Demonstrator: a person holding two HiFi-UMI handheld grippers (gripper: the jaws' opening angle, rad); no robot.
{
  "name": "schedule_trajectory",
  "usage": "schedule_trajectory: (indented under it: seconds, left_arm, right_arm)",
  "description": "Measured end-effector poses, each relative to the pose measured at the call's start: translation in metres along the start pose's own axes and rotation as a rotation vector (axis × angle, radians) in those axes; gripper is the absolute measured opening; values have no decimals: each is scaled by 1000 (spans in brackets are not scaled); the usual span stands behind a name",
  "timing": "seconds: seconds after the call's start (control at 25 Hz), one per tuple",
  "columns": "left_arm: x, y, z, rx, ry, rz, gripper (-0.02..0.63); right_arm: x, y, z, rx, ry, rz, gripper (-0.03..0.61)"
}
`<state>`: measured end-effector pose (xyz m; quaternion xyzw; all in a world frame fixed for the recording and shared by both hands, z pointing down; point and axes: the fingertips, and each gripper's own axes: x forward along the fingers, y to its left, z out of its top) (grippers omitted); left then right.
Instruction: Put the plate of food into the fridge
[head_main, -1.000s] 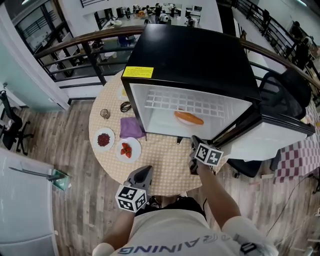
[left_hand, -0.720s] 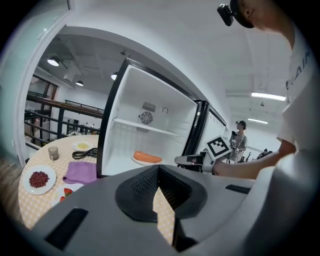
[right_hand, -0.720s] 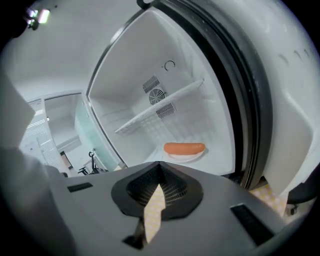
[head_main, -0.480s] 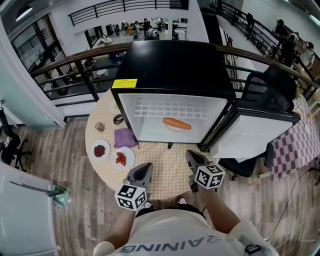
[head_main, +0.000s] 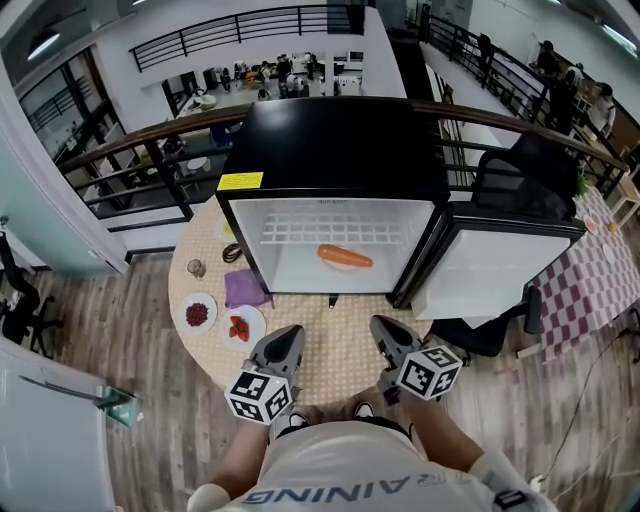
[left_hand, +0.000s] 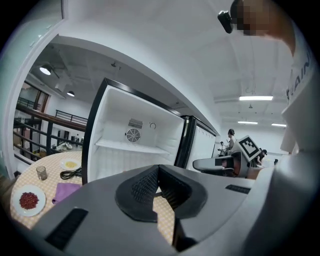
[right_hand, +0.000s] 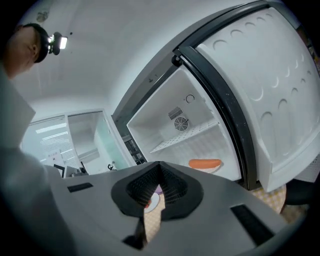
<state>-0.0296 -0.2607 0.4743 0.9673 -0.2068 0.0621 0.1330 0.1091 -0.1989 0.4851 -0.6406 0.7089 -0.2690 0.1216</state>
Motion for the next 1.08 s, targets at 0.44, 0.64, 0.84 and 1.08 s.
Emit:
schedule_trajectory:
  seconds: [0.44,0.64,0.84,1.08]
  left_arm:
    - [-5,4,-2,9,2,12,9]
    - [-6,3,-3,10,3,11,9]
    - [-6,3,-8,5,15,13,9]
    - [-4,3,-11,3,21,12,9]
  right_arm:
    - [8,5,-3,17,11,13,20]
    - [12,1,-8,56,26,9,20]
    - [14,0,-8,46,31,-2,20]
    - [16,-4,-12,53,38,-15,20]
